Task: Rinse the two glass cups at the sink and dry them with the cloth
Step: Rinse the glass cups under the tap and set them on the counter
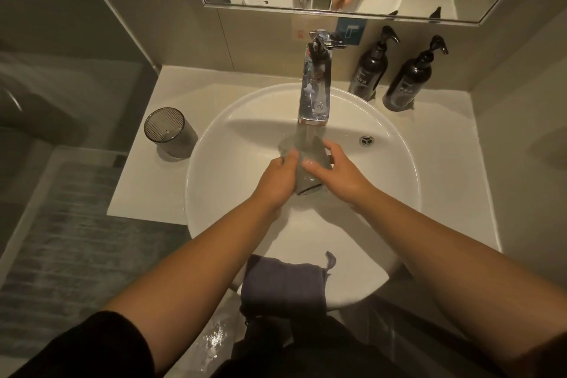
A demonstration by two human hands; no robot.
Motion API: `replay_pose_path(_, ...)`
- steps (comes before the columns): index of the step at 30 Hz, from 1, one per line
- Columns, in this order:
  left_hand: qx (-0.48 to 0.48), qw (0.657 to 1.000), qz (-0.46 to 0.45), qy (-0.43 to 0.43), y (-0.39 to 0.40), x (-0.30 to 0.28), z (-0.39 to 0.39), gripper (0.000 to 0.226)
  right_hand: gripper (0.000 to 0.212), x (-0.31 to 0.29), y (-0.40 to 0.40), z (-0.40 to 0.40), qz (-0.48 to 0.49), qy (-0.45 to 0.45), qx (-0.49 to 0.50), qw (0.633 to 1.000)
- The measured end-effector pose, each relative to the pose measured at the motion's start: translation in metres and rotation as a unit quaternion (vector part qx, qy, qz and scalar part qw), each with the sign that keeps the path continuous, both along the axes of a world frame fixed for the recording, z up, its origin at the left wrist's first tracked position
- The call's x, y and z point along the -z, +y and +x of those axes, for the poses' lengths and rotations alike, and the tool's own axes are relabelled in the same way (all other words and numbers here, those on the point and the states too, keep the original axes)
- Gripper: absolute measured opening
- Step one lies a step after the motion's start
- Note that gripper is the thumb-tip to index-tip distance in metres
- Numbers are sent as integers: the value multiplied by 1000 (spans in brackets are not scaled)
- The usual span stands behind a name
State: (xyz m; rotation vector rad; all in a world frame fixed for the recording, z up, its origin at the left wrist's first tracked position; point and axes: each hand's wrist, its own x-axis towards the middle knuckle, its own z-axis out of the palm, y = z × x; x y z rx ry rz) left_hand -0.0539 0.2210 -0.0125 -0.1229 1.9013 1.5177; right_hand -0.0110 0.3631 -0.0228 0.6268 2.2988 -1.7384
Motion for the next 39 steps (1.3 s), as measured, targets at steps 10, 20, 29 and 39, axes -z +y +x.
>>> replay_pose_path(10,-61,995,45,-72,3,3,-9,50,32,-17,-4,2,-117,17,39,992)
replay_pose_path(20,-76,967,87,-228,18,-14,-35,47,42,-29,12,-13,-37,29,41,998)
replay_pose_path(29,-170,913,144,-341,30,-15,-41,45,51,-90,36,-47,191,174,65,964)
replay_pose_path(39,-184,902,150,-360,26,-10,-35,41,54,-132,41,-85,468,253,-172,829)
